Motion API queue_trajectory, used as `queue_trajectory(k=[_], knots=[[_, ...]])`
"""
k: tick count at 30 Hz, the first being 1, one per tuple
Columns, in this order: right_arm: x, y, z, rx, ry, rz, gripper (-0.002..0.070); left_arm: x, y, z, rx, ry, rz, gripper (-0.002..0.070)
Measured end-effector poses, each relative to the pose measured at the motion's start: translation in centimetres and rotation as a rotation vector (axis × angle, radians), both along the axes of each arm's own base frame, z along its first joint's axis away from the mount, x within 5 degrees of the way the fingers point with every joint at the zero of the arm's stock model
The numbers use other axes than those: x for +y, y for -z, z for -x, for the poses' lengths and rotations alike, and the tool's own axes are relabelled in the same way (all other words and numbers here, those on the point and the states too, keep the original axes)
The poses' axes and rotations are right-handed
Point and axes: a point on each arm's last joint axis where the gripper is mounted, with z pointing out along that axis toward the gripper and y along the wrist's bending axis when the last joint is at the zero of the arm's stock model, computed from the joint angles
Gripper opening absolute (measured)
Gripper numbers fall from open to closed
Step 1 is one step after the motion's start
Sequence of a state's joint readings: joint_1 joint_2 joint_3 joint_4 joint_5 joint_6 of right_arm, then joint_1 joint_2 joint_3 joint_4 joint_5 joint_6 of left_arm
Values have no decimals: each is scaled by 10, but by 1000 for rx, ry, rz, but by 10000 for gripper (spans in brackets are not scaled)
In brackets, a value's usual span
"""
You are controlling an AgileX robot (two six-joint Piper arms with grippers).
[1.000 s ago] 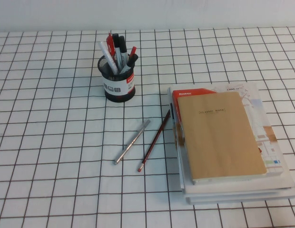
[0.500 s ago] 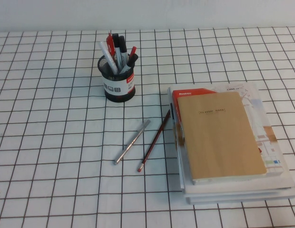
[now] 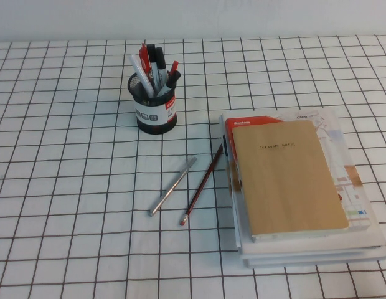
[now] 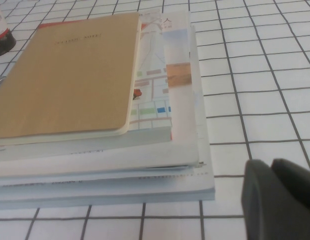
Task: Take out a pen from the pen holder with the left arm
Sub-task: 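Take a marker out of the pen holder and lay it on the table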
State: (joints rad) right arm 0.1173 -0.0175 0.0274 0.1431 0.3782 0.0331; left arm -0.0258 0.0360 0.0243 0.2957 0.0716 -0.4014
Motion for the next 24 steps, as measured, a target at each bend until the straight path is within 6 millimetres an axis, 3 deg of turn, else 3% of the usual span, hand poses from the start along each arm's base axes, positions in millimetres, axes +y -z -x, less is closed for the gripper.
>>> queue_trajectory(k=[10, 24], knots=[[0, 0, 0, 0, 0, 0, -15, -2, 1, 0, 11, 25, -71, 0], [0, 0, 0, 0, 0, 0, -15, -4, 22, 7, 229, 42, -109, 0]])
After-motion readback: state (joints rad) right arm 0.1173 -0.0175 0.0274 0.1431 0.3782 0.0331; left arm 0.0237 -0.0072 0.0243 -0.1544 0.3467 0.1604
